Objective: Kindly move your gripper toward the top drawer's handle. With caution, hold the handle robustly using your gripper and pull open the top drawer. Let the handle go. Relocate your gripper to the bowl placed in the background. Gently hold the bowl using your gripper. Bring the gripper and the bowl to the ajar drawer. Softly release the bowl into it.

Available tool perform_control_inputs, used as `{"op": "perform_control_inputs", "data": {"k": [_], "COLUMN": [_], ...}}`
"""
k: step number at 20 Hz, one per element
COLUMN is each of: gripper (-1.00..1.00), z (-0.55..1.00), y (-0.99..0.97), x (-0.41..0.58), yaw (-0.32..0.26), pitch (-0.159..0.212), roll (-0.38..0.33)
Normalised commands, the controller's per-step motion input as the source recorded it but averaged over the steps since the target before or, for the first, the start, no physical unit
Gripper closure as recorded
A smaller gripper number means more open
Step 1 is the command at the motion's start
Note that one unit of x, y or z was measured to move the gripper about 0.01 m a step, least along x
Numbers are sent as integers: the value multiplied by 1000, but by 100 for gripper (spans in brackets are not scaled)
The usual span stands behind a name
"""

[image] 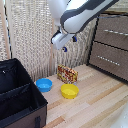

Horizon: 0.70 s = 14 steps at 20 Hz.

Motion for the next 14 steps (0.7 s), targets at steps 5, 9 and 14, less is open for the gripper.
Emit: {"op": "perform_control_inputs", "data": {"k": [5, 9, 14], "gripper": [-100, -100, -100], "z": [0, 1, 104], "y": [0, 0, 4], "x": [227, 281, 317], "yaw": [40, 28, 30], "pitch": [37, 32, 9], "roll": [-375, -375, -369]}}
